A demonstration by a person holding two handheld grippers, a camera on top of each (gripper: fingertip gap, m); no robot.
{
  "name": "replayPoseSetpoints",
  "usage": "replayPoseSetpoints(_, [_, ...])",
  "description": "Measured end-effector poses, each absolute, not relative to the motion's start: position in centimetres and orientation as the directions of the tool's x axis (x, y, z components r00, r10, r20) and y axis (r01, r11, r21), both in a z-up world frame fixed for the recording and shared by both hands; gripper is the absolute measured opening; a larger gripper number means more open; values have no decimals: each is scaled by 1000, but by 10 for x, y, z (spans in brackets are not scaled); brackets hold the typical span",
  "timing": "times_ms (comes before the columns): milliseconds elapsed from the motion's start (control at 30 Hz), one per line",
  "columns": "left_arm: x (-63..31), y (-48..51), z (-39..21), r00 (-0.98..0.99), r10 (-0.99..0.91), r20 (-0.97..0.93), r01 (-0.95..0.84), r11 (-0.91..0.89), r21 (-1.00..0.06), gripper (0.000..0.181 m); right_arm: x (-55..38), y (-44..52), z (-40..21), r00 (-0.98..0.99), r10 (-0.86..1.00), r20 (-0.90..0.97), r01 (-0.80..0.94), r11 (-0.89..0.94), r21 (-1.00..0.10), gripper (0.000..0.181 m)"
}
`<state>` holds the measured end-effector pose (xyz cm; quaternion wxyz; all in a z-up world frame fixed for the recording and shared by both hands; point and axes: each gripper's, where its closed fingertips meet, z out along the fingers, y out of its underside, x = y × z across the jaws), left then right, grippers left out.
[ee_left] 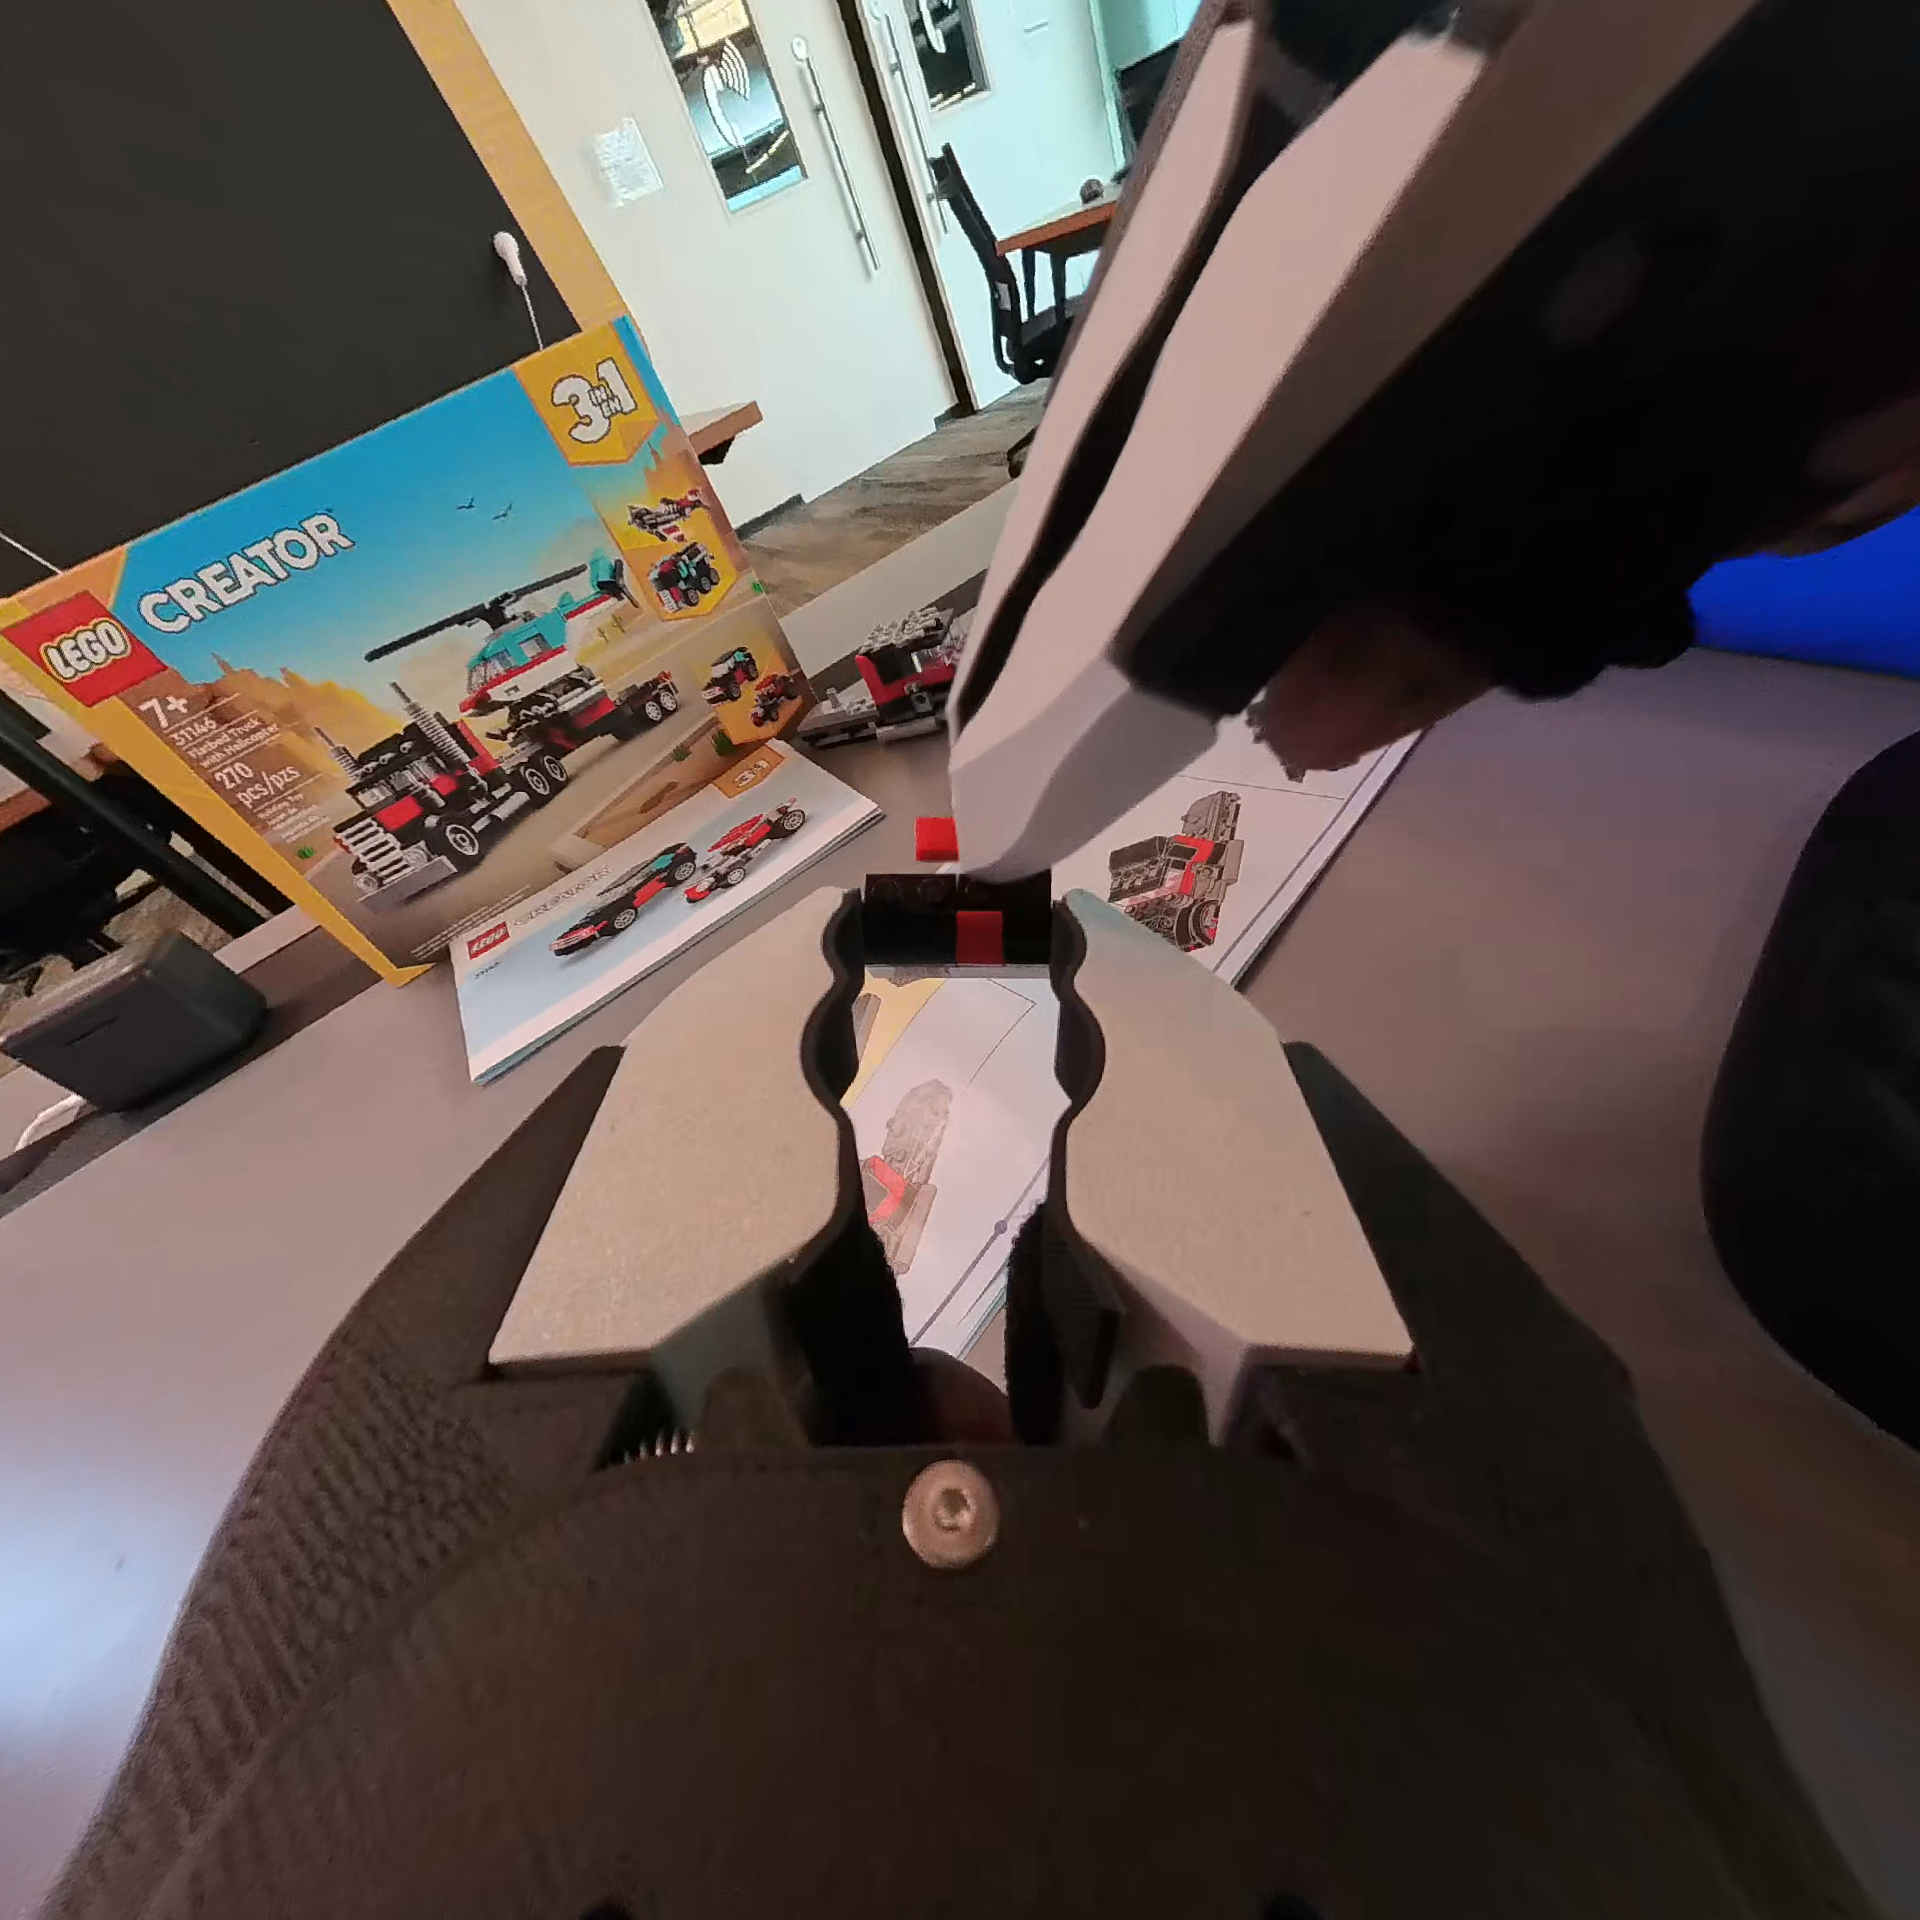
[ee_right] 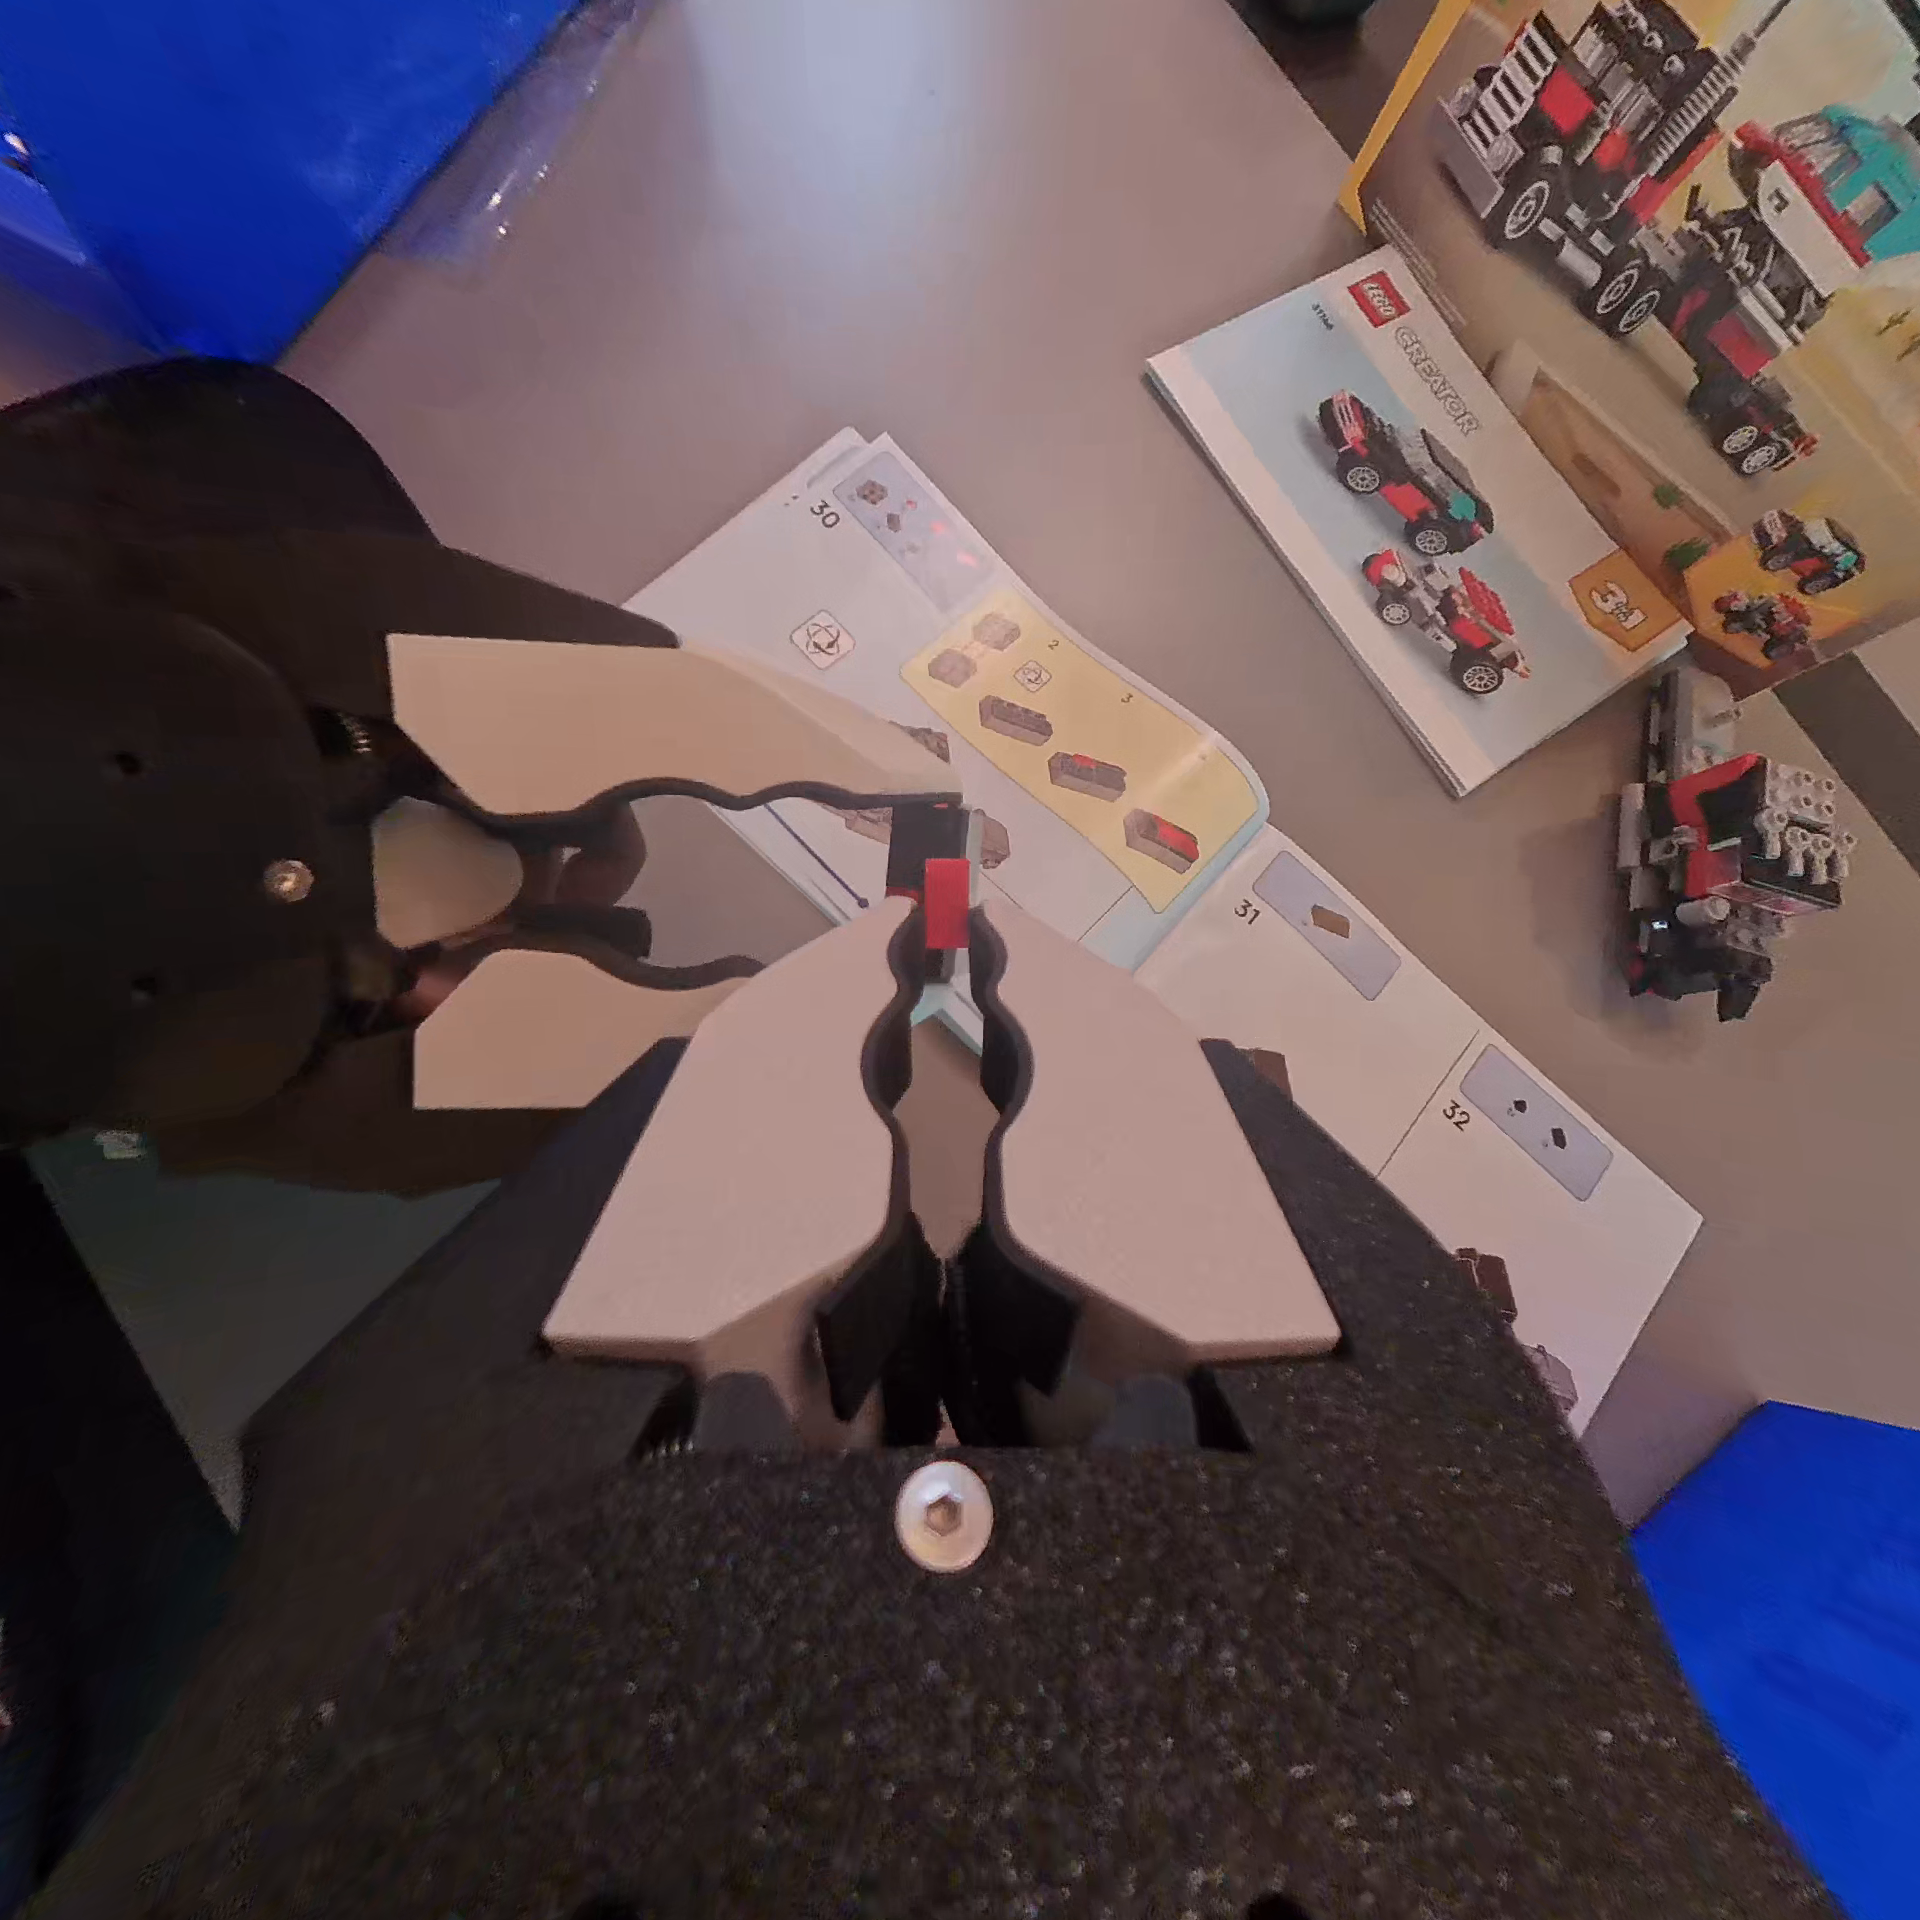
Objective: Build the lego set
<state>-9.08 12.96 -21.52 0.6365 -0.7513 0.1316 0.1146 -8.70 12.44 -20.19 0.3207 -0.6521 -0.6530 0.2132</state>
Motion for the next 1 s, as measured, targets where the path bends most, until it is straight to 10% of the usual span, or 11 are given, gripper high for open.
replayPoseSetpoints(1000, [-90, 128, -217, 921, -53, -387, -390, -162, -906, 35, -89, 123, -213, 77, 985, 156, 767, 42, -641, 8])
